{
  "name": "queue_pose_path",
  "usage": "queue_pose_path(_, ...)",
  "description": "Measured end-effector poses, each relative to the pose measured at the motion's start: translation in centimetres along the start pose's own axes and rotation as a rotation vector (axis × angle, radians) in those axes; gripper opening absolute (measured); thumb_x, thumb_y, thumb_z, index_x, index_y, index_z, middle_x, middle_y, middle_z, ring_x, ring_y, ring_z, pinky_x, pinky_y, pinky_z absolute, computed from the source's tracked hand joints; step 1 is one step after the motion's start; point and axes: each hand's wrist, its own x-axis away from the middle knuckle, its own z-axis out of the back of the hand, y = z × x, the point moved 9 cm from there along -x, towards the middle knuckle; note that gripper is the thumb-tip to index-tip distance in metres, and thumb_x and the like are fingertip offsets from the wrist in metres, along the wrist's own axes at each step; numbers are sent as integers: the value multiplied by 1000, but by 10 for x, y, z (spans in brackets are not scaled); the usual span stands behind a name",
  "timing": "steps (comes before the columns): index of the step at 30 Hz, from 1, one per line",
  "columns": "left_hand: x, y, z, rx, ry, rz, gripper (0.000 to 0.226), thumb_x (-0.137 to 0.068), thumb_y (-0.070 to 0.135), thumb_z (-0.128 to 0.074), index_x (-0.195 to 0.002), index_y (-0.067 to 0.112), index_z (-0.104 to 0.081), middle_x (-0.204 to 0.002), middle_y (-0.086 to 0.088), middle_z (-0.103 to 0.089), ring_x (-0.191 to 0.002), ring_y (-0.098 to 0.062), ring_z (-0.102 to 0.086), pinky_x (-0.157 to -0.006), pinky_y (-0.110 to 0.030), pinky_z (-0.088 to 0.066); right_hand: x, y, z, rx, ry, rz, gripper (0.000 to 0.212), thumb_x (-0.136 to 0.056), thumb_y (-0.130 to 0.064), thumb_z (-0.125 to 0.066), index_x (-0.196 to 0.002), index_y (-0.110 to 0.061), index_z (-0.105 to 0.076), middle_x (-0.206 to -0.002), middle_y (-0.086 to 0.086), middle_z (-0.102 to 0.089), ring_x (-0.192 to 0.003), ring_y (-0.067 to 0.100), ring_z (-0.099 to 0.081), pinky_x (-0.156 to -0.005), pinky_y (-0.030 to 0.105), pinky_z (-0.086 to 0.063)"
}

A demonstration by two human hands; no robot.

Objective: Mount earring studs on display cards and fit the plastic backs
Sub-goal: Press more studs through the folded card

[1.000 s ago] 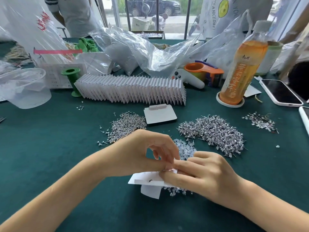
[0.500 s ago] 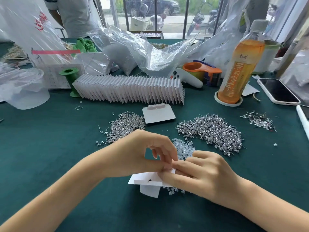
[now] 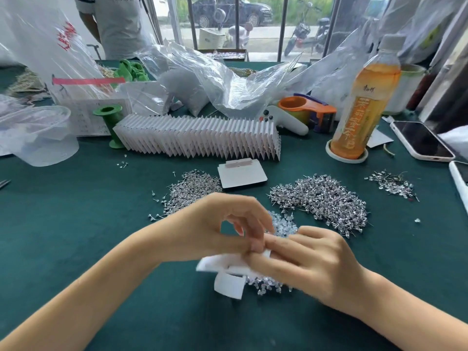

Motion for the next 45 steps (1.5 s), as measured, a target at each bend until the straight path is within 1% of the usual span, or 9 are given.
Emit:
queue_pose_path(2,1,4,21,52,157,-48,18,-94,6,-53,-109,7,-62,-94,-2,-69,-89,-14,-66,-80,-22,-48,1,19,4,-180,52,-171,23,-94,-10,-55,-105,-18,-73,-89,2,-75,-55,13,-61,-45,22,-39)
queue_pose_path(5,12,12,60,0,447,-136,20,-98,12,-46,-112,13,-61,-105,2,-68,-104,-15,-62,-86,-23,-46,14,59,2,-534,152,-648,19,-94,-26,-58,-112,-26,-65,-66,-14,-67,-43,1,-44,-42,14,-34)
queue_pose_path(9,14,17,60,-406,418,-182,37,-86,23,-67,-121,16,-59,-128,5,-58,-124,-10,-50,-103,-32,-40,18,91,-14,-854,167,-1029,19,-84,-30,-62,-103,-28,-64,-50,-5,-60,-35,10,-41,-37,16,-34)
queue_pose_path(13,10,3,53,-704,336,-135,67,-74,37,-78,-133,18,-52,-138,4,-50,-128,-14,-43,-108,-37,-33,-1,100,-32,-997,49,-1058,13,-89,-10,-61,-101,-16,-63,-55,-5,-65,-36,9,-41,-38,14,-33)
queue_pose_path(19,21,-13,73,-757,393,-66,65,-76,36,-77,-132,16,-52,-127,0,-57,-117,-18,-50,-104,-35,-36,-18,99,-71,-1210,-62,-1154,28,-79,-31,-65,-104,-21,-64,-54,-4,-62,-38,8,-43,-39,13,-34)
queue_pose_path(24,43,-44,97,-693,500,93,72,-76,35,-75,-139,20,-42,-125,3,-55,-110,-10,-47,-99,-18,-30,-22,100,-78,-847,-77,-1071,12,-83,-31,-71,-92,-27,-64,-72,-4,-71,-41,1,-43,-44,11,-35)
queue_pose_path(30,47,-55,99,-725,539,106,78,-74,38,-75,-140,18,-40,-115,1,-60,-104,-7,-42,-96,-16,-25,-35,48,-106,-531,-456,-709,13,-79,-37,-72,-91,-39,-66,-83,-17,-61,-64,1,-49,-61,17,-38)
queue_pose_path(40,42,-61,88,-751,477,115,79,-73,40,-75,-140,19,-40,-114,4,-60,-104,-6,-42,-95,-16,-25,-42,42,-104,-475,-433,-693,5,-81,-34,-70,-82,-36,-66,-79,-22,-58,-66,-1,-49,-59,14,-35)
queue_pose_path(45,39,-59,83,-731,443,115,78,-74,39,-74,-140,18,-39,-117,3,-58,-105,-5,-46,-97,-18,-29,-44,56,-81,-580,-253,-753,13,-79,-17,-74,-74,-26,-67,-58,-28,-54,-51,4,-44,-52,13,-33)
